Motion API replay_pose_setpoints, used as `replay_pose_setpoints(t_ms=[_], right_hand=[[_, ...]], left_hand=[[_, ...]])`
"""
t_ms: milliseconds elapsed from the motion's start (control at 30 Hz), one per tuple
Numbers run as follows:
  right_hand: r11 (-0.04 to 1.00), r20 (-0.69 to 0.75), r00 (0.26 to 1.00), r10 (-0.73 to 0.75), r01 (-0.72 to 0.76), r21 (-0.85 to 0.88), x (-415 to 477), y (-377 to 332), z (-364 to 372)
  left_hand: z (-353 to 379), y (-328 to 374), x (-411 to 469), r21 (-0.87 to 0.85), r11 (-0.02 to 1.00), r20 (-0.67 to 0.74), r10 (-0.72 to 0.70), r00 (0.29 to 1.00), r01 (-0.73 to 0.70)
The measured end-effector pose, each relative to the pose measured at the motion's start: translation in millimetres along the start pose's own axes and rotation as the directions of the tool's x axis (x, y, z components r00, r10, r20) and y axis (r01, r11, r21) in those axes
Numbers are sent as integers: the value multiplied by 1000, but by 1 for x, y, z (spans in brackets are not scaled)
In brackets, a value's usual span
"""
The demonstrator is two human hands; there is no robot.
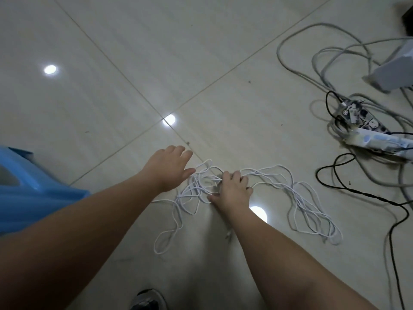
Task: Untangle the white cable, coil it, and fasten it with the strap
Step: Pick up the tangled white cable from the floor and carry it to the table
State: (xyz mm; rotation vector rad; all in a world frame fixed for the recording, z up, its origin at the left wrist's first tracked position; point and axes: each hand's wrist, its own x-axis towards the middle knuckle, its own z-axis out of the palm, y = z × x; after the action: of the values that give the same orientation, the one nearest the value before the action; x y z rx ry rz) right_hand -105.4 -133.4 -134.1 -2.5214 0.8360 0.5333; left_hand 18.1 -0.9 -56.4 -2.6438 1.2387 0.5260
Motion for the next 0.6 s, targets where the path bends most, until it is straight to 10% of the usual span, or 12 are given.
replay_pose_setpoints(t_ms=[233, 600], right_hand=[[920, -91, 969, -229, 185, -345, -7, 57, -30], [965, 173, 977, 126, -80, -251, 39, 168, -86]], left_hand=[[-11, 32, 9, 49, 997, 11, 62, 998, -62], [-13, 73, 34, 84, 986, 32, 138, 990, -141]])
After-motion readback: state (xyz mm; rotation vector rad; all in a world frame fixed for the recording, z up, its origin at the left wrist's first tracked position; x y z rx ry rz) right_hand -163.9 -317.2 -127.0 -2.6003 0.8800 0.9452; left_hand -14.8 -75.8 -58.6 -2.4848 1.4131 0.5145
